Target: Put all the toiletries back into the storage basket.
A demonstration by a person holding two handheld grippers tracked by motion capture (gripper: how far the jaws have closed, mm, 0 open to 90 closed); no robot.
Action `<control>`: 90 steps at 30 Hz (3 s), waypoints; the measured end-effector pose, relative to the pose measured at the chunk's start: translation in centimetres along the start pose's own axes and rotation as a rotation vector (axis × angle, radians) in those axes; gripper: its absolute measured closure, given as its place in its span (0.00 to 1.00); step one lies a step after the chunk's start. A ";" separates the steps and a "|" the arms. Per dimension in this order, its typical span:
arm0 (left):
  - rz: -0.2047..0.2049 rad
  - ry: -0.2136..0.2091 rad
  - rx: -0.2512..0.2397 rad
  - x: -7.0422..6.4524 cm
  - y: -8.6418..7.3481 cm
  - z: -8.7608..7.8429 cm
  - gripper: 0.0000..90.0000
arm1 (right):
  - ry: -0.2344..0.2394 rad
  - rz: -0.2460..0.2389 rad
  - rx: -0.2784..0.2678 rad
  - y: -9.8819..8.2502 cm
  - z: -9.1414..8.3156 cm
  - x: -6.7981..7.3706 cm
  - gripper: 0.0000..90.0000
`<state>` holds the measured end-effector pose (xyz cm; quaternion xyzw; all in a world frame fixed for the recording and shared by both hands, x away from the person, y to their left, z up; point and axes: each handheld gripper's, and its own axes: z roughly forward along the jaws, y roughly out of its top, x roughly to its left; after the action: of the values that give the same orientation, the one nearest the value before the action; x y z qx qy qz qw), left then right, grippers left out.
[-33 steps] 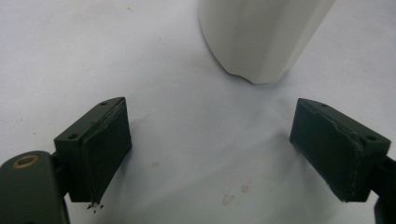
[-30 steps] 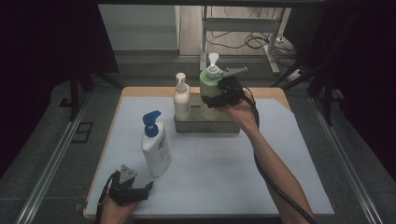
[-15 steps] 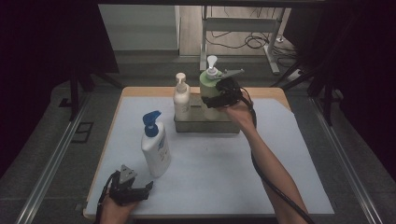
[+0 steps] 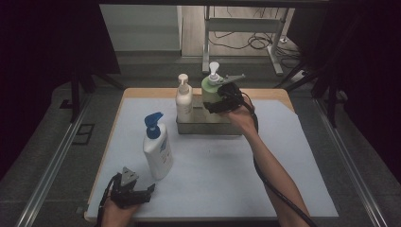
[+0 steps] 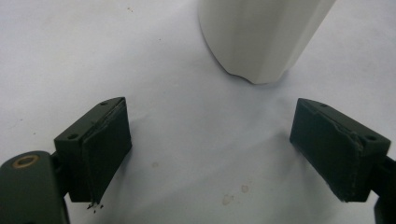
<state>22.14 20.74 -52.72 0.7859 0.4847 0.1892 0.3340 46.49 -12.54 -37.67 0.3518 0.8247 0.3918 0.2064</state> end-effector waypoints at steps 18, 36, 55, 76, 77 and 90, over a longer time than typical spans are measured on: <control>0.000 0.000 0.000 0.0 0.0 0.0 0.13 | 0.010 0.016 0.056 -1.9 1.7 -0.3 0.14; -0.001 0.001 0.000 0.0 0.0 0.0 0.13 | 0.028 0.056 0.105 -3.2 3.4 -0.6 0.14; 0.000 0.000 -0.001 0.0 0.0 0.0 0.13 | 0.052 0.066 0.052 -4.1 3.7 -1.2 0.11; -0.001 -0.002 -0.001 0.0 0.0 0.0 0.13 | 0.062 0.039 0.022 -5.6 -0.3 -1.6 0.36; 0.000 0.001 -0.001 0.0 0.0 0.0 0.13 | 0.064 0.045 0.021 -5.7 -0.5 -1.6 0.40; 0.000 0.001 0.000 0.0 0.0 0.0 0.13 | 0.023 0.081 0.060 -6.9 -1.5 -2.9 0.90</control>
<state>22.12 20.72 -52.72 0.7857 0.4850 0.1895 0.3339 44.63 -18.55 -41.98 0.3861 0.8235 0.3790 0.1704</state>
